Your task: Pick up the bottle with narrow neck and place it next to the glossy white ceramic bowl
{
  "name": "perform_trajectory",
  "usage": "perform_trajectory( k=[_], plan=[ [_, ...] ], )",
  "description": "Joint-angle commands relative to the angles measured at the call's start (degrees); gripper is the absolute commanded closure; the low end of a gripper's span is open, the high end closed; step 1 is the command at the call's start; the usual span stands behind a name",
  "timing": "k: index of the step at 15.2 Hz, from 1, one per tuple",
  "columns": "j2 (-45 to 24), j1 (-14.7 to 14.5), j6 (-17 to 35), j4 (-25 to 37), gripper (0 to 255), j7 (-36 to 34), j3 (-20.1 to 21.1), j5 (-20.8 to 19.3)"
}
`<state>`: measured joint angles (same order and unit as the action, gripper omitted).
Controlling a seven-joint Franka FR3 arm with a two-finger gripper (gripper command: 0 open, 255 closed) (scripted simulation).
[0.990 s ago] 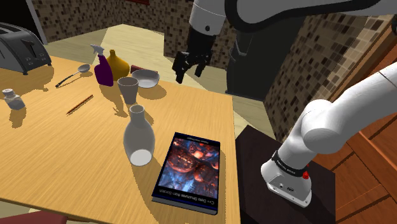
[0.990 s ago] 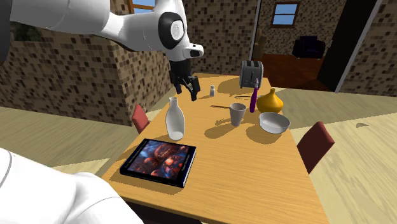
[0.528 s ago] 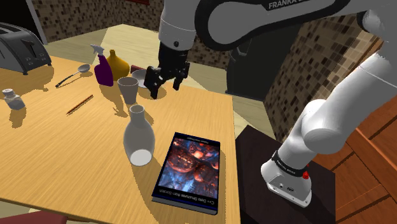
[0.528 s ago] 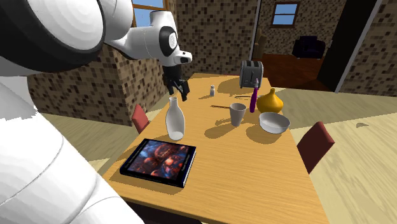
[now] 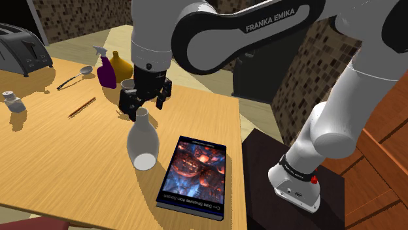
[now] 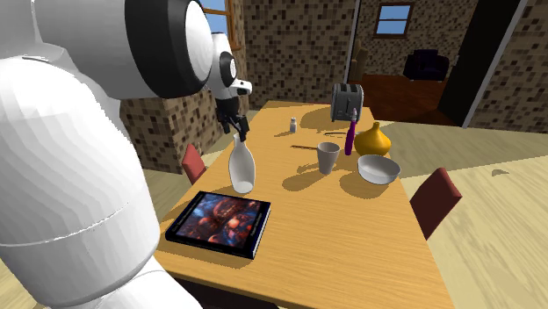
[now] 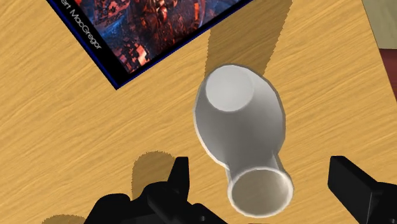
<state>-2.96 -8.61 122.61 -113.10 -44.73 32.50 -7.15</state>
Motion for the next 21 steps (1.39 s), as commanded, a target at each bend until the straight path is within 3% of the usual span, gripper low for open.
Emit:
perform_trajectory(
  k=[1,6,14,15,21],
  plan=[
    [-1.3,-0.2,1.3,-0.2,0,-0.8,0.1,-1.0],
    [-3.3,-0.4,4.3,-1.6,0,-1.9,-0.1,-2.6],
    [-3.3,-0.4,4.3,-1.6,0,-1.9,-0.1,-2.6],
    [-3.3,-0.4,4.3,-1.6,255,-1.9,-0.1,-2.6],
    [-3.3,-0.4,4.3,-1.6,255,-1.9,-0.1,-2.6]
  ],
)
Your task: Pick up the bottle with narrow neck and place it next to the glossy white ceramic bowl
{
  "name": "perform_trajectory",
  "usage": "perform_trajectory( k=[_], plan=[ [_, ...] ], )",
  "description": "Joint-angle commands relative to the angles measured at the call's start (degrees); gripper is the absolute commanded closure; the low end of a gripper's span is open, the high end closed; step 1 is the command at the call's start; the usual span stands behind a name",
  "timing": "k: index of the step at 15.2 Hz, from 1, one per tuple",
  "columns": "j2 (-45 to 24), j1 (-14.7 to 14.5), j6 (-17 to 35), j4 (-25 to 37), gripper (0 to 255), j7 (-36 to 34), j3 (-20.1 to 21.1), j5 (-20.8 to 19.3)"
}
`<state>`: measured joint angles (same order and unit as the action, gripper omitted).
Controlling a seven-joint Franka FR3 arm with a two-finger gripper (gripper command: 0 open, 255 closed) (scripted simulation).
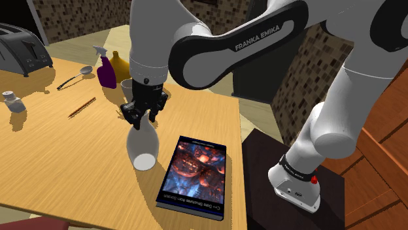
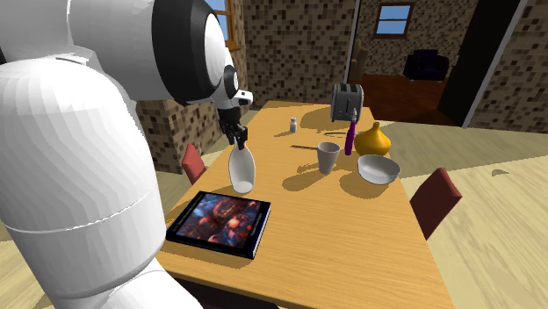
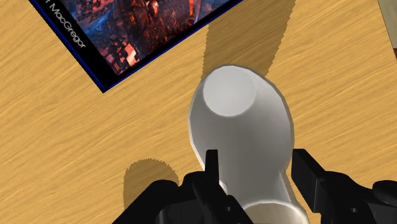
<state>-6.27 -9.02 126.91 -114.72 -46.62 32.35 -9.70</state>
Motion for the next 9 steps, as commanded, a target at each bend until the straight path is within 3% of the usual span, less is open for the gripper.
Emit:
perform_trajectory(
  k=[1,9],
  plan=[
    [0.0,0.0,0.0,0.0,255,0.0,0.0,0.0],
    [1.8,0.2,-4.2,2.8,255,1.3,0.2,1.6]
  ],
)
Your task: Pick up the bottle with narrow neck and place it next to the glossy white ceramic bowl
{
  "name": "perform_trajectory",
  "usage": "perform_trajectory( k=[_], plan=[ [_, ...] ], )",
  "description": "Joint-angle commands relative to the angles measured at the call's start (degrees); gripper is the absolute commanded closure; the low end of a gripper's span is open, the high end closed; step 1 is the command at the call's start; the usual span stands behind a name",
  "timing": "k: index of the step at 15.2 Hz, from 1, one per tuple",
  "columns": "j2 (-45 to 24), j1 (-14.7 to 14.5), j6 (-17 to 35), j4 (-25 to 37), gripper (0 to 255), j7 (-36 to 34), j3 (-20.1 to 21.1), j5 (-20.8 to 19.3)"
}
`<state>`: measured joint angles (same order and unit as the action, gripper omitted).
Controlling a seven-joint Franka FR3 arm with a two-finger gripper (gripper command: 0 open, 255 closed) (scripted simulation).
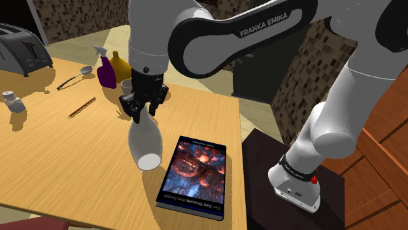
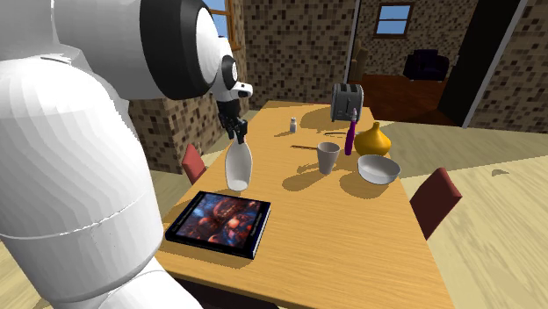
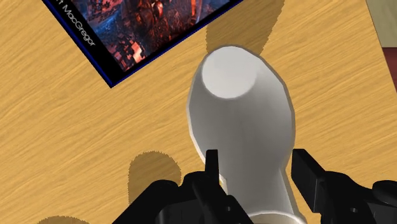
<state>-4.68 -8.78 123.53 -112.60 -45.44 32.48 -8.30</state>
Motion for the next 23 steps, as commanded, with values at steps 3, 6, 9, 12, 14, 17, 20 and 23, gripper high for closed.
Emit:
perform_trajectory(
  k=[3,6,9,12,14,17,20,23],
  plan=[
    [0.9,0.1,-3.0,2.2,255,0.7,0.1,0.8],
    [1.5,0.1,-5.1,3.9,255,1.1,0.1,1.3],
    [2.0,0.1,-7.3,5.8,255,1.5,0.1,1.8],
    [2.3,0.2,-9.6,7.7,255,1.9,0.1,2.1],
    [2.5,0.2,-11.1,9.1,255,2.1,0.2,2.2],
    [2.6,0.1,-13.3,11.3,255,2.3,0.2,2.4],
    [2.6,0.1,-15.6,13.6,255,2.5,0.2,2.5],
    [2.5,0.0,-18.0,16.1,255,2.6,0.3,2.4]
  ],
)
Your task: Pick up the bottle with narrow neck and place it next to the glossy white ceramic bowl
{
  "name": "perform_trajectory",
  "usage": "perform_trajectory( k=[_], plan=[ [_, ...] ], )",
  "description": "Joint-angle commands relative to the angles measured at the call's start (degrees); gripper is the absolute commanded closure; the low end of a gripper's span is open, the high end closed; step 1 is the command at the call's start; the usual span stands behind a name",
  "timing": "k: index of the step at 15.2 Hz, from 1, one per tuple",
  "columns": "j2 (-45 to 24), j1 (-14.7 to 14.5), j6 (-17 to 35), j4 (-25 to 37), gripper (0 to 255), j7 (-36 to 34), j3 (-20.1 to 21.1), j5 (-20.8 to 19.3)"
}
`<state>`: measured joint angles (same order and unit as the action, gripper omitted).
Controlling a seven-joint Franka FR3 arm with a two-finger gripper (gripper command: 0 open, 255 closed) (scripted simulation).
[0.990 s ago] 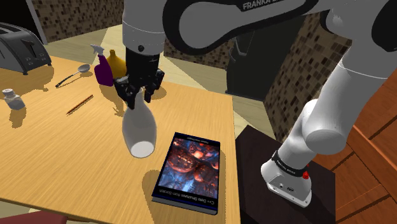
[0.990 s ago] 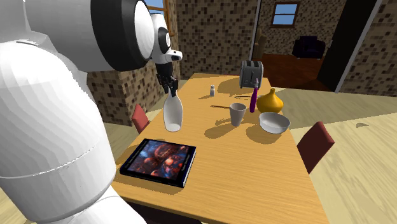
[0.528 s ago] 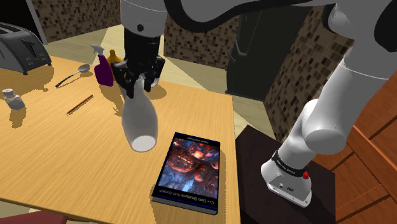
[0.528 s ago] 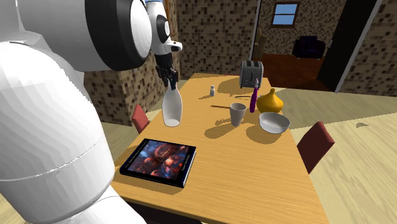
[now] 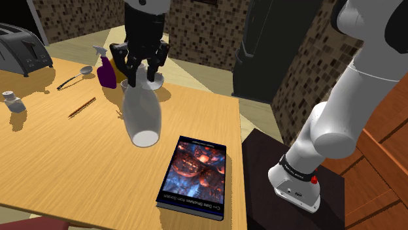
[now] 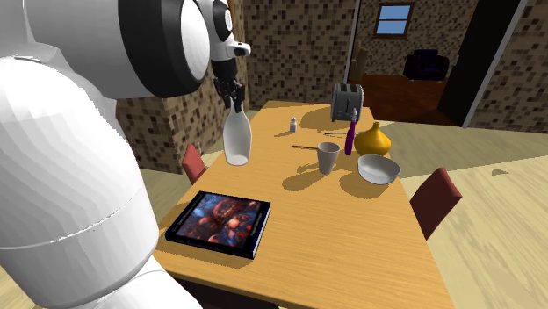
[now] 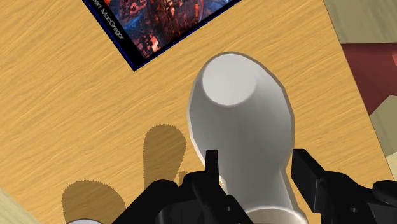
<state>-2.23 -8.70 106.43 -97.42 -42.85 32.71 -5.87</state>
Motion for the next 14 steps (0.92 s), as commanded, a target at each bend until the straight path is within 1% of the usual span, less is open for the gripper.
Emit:
perform_trajectory(
  k=[1,14],
  plan=[
    [-0.1,-0.1,-1.7,1.7,255,0.0,0.1,0.0],
    [-2.8,-1.0,-12.5,14.9,255,-0.2,0.6,-1.5]
  ],
)
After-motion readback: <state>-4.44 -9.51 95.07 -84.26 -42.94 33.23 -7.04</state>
